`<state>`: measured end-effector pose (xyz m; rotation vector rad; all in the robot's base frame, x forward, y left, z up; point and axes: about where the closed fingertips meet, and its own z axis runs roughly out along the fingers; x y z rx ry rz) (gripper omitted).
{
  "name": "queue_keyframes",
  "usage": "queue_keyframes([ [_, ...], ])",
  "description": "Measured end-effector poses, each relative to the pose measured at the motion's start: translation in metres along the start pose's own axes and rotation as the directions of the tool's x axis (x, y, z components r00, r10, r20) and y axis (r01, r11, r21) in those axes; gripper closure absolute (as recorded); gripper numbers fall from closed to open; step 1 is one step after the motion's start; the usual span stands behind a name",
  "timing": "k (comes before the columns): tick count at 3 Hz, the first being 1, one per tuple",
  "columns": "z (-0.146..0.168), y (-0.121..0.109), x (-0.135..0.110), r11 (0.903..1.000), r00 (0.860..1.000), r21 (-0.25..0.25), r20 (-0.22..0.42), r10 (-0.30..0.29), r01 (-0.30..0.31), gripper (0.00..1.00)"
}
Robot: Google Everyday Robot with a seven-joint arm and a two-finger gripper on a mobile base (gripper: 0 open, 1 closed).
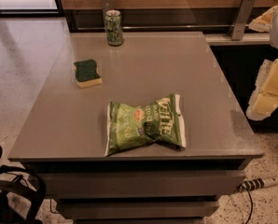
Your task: Move green jalapeno chip bag near green can
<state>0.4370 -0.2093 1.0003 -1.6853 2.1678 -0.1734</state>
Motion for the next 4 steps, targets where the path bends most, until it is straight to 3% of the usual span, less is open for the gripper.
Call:
queue_keyframes([
  [1, 0.0, 0.0, 0.0, 1.0, 1.0, -0.001, 0.004, 0.0, 0.0, 0.0],
  [2, 0.011, -0.001, -0.002, 0.9998, 0.995, -0.018, 0.099, -0.009, 0.011, 0.0],
  [3, 0.072, 0.004, -0.03, 0.9934, 0.941, -0.082, 0.334, -0.048, 0.08, 0.0],
  [4, 0.104, 0.011, -0.07, 0.9855, 0.861, -0.106, 0.504, -0.062, 0.133, 0.0],
])
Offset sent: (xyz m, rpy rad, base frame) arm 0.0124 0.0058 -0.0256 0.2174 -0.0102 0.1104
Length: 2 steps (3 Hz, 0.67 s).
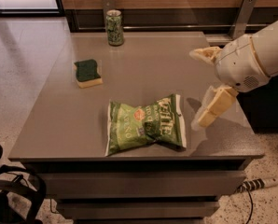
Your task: Move green jalapeno chip bag near green can
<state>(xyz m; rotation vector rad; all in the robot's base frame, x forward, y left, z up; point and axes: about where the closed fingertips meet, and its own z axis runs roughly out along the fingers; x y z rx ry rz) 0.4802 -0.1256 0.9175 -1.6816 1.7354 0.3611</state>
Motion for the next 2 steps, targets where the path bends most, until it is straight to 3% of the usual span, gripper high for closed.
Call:
queue_keyframes([
  [1, 0.031, 0.004, -0.019, 0.9997, 0.996, -0.005, 0.082, -0.025, 0.026, 0.0],
  [2, 0.052, 0.011, -0.031, 0.9988, 0.994, -0.011, 0.097, -0.046, 0.047, 0.0],
])
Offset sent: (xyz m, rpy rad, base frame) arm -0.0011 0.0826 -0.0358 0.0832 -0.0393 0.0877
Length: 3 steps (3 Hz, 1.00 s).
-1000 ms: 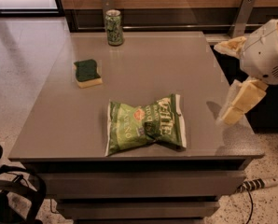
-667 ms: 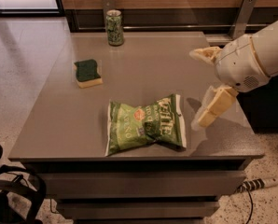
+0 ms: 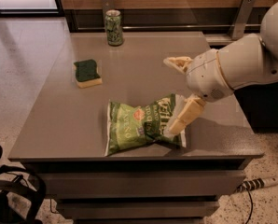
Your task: Move green jalapeno chip bag near green can
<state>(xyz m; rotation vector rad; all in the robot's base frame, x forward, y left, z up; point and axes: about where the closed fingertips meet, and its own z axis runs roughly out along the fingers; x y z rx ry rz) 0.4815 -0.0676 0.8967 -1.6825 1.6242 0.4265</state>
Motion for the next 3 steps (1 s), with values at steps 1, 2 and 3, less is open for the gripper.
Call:
queue_keyframes([
  [1, 0.022, 0.012, 0.001, 0.9998, 1.0, -0.009, -0.014, 0.017, -0.018, 0.0],
  [2, 0.04, 0.022, 0.003, 0.9987, 0.999, -0.034, -0.013, 0.038, -0.039, 0.0],
  [3, 0.054, 0.032, -0.001, 0.998, 0.999, -0.052, -0.009, 0.034, -0.034, 0.13],
])
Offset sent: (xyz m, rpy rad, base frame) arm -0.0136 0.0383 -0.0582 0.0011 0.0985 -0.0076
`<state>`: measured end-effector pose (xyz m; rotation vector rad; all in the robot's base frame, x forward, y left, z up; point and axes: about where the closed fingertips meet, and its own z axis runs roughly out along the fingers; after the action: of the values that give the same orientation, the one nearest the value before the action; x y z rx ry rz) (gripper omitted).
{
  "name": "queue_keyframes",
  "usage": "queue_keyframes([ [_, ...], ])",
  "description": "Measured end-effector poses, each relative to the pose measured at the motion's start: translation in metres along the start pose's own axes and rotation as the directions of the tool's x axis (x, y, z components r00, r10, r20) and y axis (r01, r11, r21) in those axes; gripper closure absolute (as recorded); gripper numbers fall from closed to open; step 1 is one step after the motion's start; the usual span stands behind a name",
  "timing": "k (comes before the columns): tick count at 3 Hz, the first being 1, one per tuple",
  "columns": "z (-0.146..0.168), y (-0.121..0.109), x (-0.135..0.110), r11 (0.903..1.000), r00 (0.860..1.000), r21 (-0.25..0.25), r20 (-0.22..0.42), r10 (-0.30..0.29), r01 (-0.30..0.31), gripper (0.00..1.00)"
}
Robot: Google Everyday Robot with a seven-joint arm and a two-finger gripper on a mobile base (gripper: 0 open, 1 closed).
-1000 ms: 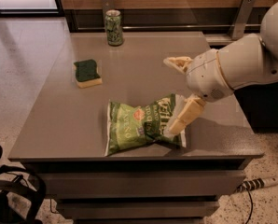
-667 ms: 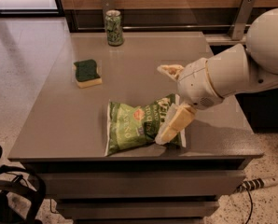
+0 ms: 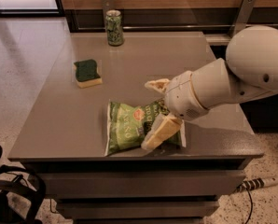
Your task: Move green jalapeno chip bag near green can
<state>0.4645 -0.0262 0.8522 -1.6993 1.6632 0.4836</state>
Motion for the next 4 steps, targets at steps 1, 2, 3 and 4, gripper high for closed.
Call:
queue_keyframes([
  [1, 0.0008, 0.001, -0.0015, 1.0, 1.0, -0.002, -0.001, -0.003, 0.003, 0.36],
  [2, 0.0013, 0.0018, -0.0032, 1.0, 1.0, -0.004, -0.001, -0.007, 0.007, 0.6],
  [3, 0.0021, 0.0029, -0.0056, 0.9999, 1.0, -0.006, -0.002, -0.012, 0.012, 0.91],
  [4, 0.0025, 0.0034, -0.0067, 0.9999, 1.0, -0.007, -0.002, -0.014, 0.014, 1.0],
])
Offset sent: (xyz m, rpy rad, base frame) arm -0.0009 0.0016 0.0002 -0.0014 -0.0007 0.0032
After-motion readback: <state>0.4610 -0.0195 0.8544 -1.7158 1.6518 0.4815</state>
